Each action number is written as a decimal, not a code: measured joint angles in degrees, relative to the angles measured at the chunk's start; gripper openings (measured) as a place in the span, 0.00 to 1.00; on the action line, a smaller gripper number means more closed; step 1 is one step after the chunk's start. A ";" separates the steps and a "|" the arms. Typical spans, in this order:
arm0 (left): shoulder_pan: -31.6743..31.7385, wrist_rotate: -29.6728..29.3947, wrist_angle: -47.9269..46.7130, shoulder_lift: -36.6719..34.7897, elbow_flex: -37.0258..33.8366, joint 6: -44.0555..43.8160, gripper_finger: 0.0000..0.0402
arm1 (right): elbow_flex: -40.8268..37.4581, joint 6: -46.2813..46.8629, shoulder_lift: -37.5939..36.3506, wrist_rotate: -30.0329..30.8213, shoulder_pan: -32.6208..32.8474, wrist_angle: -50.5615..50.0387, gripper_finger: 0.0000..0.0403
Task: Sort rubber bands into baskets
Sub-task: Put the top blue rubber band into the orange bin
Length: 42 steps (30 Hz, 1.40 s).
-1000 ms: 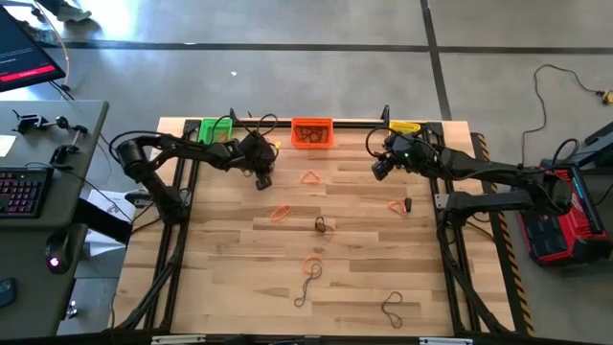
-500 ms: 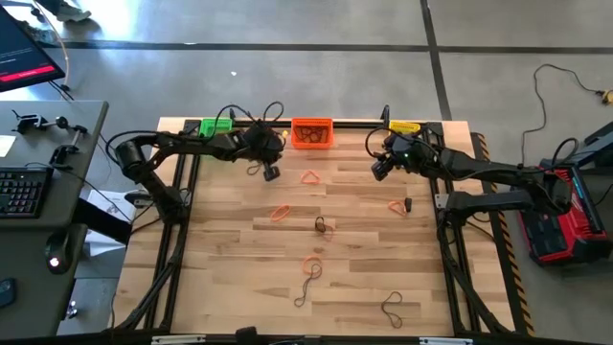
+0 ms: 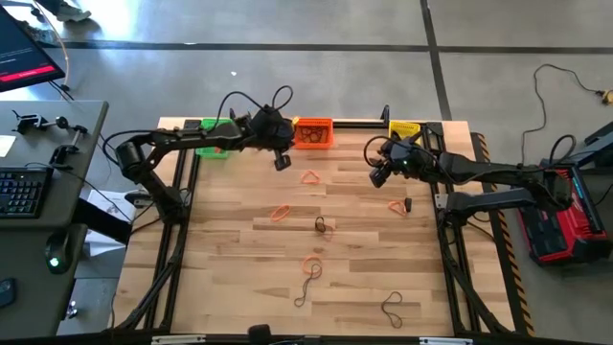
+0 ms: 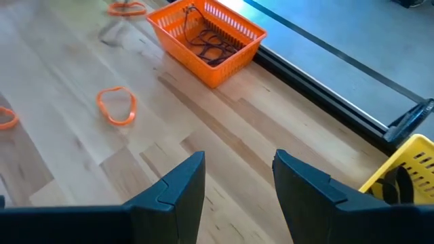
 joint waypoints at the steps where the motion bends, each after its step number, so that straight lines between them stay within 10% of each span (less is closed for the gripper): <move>1: -0.08 0.02 -0.08 0.00 0.77 0.00 0.00 | -0.02 0.00 0.00 0.09 0.16 0.15 0.40; 27: 3.74 3.39 -4.74 11.33 24.13 5.64 0.00 | -0.02 -0.20 0.02 0.61 0.78 2.40 0.40; 42: 5.31 7.27 -9.74 17.36 25.14 5.72 0.01 | -0.02 -0.22 0.02 0.60 0.75 2.40 0.40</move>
